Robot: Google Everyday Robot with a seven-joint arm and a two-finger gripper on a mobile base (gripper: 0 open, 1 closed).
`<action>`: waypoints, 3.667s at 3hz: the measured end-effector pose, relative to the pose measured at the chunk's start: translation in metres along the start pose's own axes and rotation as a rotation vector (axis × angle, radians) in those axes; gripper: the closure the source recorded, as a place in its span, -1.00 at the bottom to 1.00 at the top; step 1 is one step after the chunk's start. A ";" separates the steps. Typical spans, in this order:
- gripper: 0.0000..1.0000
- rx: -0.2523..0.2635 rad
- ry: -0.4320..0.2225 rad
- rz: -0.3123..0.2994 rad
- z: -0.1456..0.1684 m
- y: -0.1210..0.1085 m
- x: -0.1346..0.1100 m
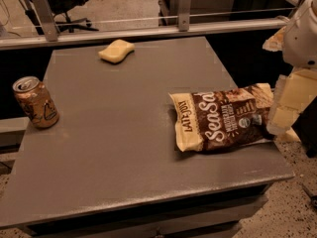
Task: Move brown chip bag near sponge
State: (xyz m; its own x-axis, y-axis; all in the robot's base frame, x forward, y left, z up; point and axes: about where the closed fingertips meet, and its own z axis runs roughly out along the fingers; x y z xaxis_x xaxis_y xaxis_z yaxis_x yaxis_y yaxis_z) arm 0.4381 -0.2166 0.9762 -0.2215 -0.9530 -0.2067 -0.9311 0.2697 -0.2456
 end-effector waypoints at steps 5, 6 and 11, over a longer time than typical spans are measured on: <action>-0.63 0.024 -0.204 0.059 0.132 -0.022 -0.007; -0.16 0.034 -0.214 0.067 0.134 -0.028 -0.005; 1.00 0.183 -0.276 -0.002 0.094 -0.084 -0.045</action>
Offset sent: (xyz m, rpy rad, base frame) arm 0.0443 0.0154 -0.0793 0.1621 -0.1295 0.0232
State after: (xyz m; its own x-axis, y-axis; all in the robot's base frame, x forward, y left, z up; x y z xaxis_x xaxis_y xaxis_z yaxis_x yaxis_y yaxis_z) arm 0.5537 -0.1829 0.9168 -0.1090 -0.8868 -0.4490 -0.8585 0.3117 -0.4072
